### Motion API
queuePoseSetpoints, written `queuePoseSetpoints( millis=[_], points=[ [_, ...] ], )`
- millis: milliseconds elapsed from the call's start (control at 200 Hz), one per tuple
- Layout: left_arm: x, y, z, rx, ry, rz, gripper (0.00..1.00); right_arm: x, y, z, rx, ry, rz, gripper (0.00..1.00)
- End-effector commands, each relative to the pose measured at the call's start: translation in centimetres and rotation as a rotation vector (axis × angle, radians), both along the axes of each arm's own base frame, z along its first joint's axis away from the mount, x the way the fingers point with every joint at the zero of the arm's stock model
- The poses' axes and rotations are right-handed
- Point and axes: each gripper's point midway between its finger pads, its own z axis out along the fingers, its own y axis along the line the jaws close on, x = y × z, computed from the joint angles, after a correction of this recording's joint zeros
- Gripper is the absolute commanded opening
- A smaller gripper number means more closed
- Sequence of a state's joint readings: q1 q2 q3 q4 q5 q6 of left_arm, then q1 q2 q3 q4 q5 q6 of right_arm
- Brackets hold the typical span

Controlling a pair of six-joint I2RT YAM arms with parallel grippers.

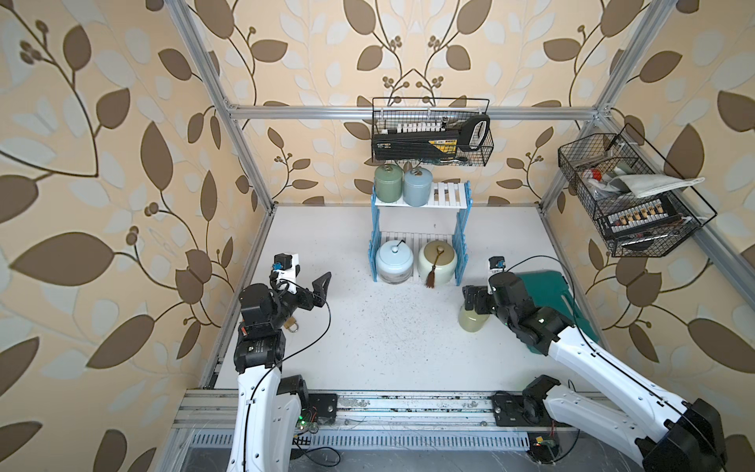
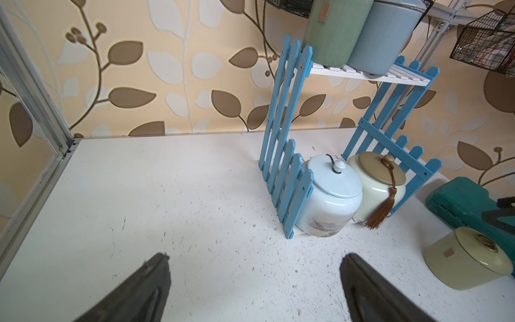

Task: Remove the tea canisters from the shelf
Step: Place the tea canister at the center of the board, then pick up the tea canister from the shelf.

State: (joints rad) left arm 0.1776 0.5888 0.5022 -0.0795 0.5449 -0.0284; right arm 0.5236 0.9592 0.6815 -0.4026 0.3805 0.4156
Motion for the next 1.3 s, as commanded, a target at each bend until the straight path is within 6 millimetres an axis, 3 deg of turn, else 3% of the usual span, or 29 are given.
queuePoseSetpoints(
  millis=[0,70,280,390,580,990,1300],
  points=[
    [0.0,0.0,1.2,0.013,-0.048,-0.003,0.99,-0.1,-2.8,0.8,-0.141,0.006,-0.105,0.99],
    [0.0,-0.1,1.1,0.017,-0.049,-0.006,0.99,0.3,-3.2,1.3,-0.136,-0.017,-0.153,0.99],
    [0.0,-0.2,1.2,0.015,-0.046,-0.011,0.99,1.5,-1.5,2.6,-0.121,-0.005,-0.087,0.99],
    [0.1,-0.3,1.3,0.001,-0.040,-0.013,0.99,2.1,-1.0,4.3,-0.143,-0.028,-0.050,0.99],
    [0.0,-0.2,1.2,0.013,-0.047,-0.012,0.99,3.2,3.9,8.2,-0.056,-0.092,0.204,0.99],
    [-0.3,-0.4,1.7,0.009,-0.056,-0.014,0.99,8.6,9.8,16.9,-0.005,-0.194,0.370,0.99],
    [-0.4,-0.5,1.6,0.010,-0.055,-0.020,0.99,13.3,14.0,21.2,0.001,-0.257,0.465,0.99]
  ],
)
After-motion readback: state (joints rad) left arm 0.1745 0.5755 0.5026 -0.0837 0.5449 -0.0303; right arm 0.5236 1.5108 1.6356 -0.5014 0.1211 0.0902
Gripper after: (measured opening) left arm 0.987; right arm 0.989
